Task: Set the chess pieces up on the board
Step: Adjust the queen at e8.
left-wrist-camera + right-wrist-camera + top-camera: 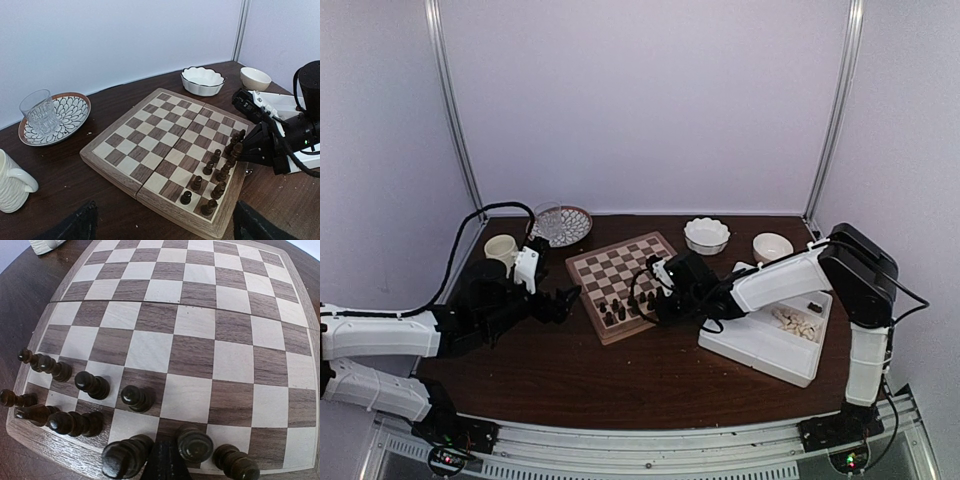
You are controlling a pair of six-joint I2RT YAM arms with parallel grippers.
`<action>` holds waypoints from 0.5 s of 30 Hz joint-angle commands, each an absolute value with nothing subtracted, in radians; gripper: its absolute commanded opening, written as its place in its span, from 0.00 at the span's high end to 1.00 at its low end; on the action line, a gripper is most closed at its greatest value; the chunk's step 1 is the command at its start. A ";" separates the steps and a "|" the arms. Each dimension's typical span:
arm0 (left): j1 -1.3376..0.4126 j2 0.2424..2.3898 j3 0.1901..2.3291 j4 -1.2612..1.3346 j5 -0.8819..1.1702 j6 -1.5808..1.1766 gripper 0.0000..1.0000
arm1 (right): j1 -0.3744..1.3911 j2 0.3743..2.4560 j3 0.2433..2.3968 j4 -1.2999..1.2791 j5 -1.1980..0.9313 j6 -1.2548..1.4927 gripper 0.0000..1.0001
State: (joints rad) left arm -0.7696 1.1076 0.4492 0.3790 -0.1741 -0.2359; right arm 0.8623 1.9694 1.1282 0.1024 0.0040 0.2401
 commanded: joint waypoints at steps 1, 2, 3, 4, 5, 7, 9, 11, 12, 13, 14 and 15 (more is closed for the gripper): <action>-0.772 1.101 0.474 0.392 -0.166 -0.234 0.06 | 0.856 2.001 1.143 0.078 0.003 0.250 1.00; -0.771 1.101 0.474 0.391 -0.164 -0.233 0.06 | 0.856 2.001 1.143 0.079 -0.015 0.250 1.00; -0.772 1.100 0.474 0.391 -0.165 -0.233 0.06 | 0.856 2.002 1.142 0.080 -0.023 0.251 1.00; -0.771 1.100 0.475 0.391 -0.164 -0.234 0.06 | 0.856 2.002 1.142 0.081 -0.026 0.250 1.00; -0.771 1.101 0.475 0.391 -0.164 -0.233 0.06 | 0.856 2.001 1.142 0.081 -0.027 0.250 1.00; -0.771 1.101 0.476 0.392 -0.164 -0.234 0.06 | 0.856 2.002 1.141 0.083 -0.029 0.250 1.00; -0.771 1.102 0.476 0.391 -0.164 -0.233 0.06 | 0.856 2.001 1.141 0.085 -0.037 0.249 1.00; -0.771 1.103 0.476 0.391 -0.164 -0.233 0.06 | 0.856 2.001 1.142 0.088 -0.048 0.250 1.00; -0.771 1.104 0.476 0.391 -0.164 -0.233 0.06 | 0.856 2.001 1.143 0.089 -0.049 0.250 1.00; -0.771 1.104 0.476 0.392 -0.165 -0.232 0.06 | 0.856 2.002 1.143 0.089 -0.050 0.251 1.00; -0.770 1.104 0.476 0.391 -0.165 -0.232 0.06 | 0.856 2.003 1.143 0.088 -0.054 0.250 1.00; -0.771 1.105 0.476 0.391 -0.164 -0.232 0.06 | 0.856 2.003 1.144 0.088 -0.054 0.250 1.00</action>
